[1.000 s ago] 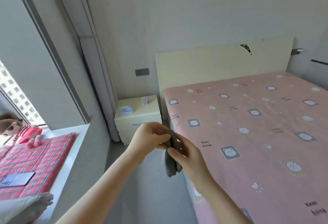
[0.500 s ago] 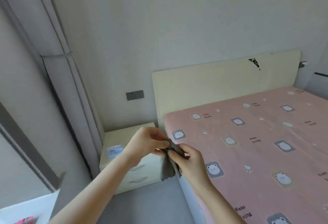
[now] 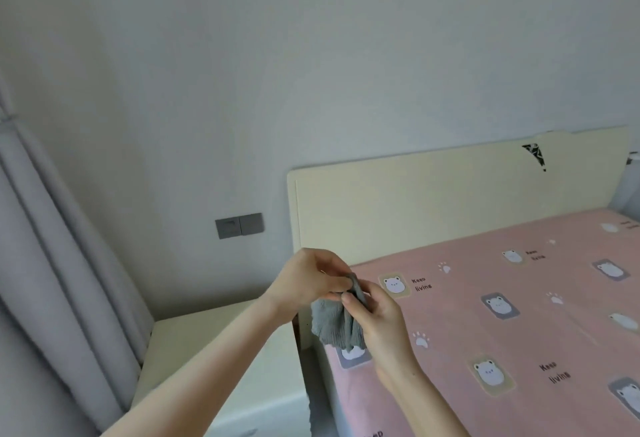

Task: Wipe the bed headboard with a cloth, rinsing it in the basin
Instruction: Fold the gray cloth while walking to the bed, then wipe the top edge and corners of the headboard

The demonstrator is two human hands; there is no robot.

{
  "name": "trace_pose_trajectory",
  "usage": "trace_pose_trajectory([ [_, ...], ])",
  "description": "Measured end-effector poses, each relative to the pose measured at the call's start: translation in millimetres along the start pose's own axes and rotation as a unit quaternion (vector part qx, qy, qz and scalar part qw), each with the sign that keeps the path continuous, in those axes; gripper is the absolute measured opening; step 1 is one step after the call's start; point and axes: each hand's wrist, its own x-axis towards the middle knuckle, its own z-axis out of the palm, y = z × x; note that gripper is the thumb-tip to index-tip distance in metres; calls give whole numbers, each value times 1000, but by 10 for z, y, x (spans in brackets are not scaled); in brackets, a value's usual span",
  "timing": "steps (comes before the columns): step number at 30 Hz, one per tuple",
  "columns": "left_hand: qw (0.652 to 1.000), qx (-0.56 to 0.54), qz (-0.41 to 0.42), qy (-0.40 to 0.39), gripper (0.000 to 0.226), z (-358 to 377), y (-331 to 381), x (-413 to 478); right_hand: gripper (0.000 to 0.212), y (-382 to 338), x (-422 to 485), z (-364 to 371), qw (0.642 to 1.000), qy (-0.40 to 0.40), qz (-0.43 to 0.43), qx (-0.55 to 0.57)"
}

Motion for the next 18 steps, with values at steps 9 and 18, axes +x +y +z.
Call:
trace_pose_trajectory([
  [9,982,-66,-62,165,6,-930,-265,1648,2,217,2040,48,997,29,-1,-75],
  [18,958,66,-93,262,16,-1824,-1109,3726,6,786,3942,402,966,117,-37,-227],
])
